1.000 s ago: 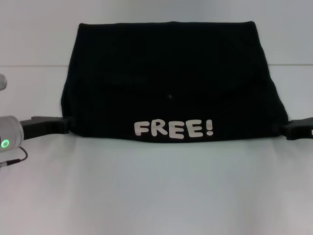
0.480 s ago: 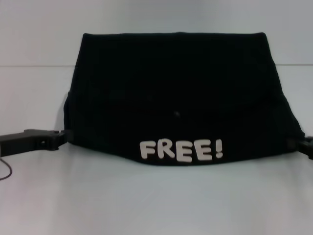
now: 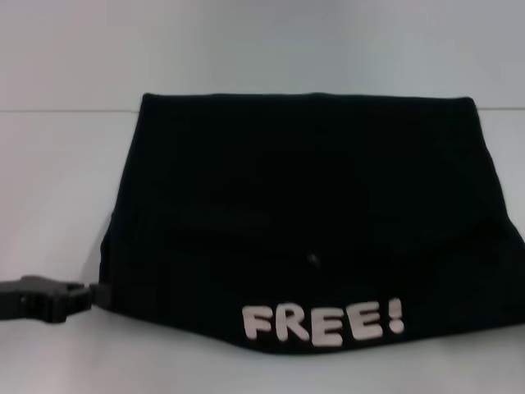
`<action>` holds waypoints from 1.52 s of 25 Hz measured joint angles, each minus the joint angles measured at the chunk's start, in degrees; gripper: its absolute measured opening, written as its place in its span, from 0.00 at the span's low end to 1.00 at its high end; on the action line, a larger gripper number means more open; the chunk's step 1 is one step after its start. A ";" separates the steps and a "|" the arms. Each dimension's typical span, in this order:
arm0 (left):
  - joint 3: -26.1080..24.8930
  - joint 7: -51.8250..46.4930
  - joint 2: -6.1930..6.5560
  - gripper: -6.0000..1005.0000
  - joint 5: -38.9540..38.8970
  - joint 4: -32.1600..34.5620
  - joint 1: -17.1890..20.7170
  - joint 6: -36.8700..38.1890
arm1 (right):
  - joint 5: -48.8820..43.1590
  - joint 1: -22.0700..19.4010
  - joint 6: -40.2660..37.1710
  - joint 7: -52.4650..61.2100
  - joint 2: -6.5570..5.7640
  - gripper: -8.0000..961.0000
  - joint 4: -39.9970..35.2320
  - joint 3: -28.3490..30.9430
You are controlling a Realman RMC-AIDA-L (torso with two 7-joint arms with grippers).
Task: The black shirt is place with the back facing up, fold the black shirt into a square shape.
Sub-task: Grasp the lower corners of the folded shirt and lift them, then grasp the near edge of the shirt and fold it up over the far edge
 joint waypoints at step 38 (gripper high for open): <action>-1.79 -0.35 6.25 0.01 1.97 -15.81 -15.17 -11.28 | -2.38 7.26 2.03 0.51 -1.14 0.09 -0.34 14.11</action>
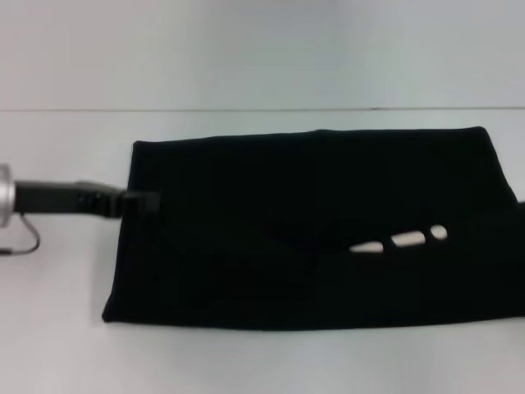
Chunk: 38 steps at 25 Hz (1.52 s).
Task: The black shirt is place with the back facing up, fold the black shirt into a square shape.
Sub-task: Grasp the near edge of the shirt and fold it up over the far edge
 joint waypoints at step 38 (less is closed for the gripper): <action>11.44 -0.45 -2.79 0.01 -0.13 -8.11 -9.72 -49.83 | 0.22 24.49 56.89 1.34 2.44 0.09 16.99 -13.70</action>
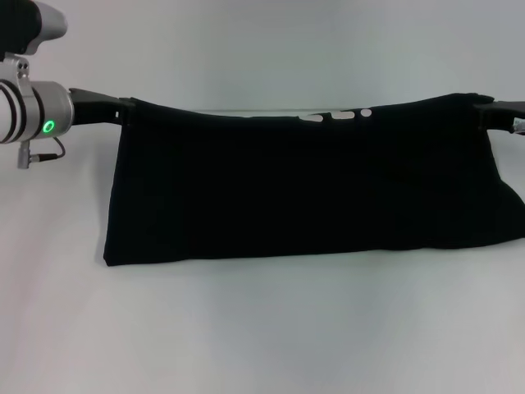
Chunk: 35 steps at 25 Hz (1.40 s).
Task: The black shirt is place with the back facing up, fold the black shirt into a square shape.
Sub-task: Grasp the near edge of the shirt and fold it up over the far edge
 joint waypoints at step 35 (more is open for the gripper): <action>2.23 -0.93 -2.27 0.19 -0.25 -2.09 -0.17 -10.66 | 0.07 0.23 7.85 0.48 0.77 0.19 0.43 -1.54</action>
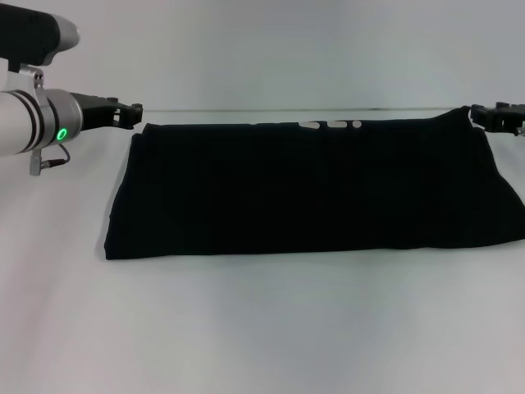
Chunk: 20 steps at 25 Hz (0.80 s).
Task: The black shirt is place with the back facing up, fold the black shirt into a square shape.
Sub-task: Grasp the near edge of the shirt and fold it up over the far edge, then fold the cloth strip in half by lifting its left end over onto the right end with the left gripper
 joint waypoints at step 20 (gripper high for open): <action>-0.24 -13.20 2.02 0.89 -0.52 17.21 10.63 42.13 | -0.23 -13.24 -36.56 18.04 -4.91 0.63 -10.70 -0.64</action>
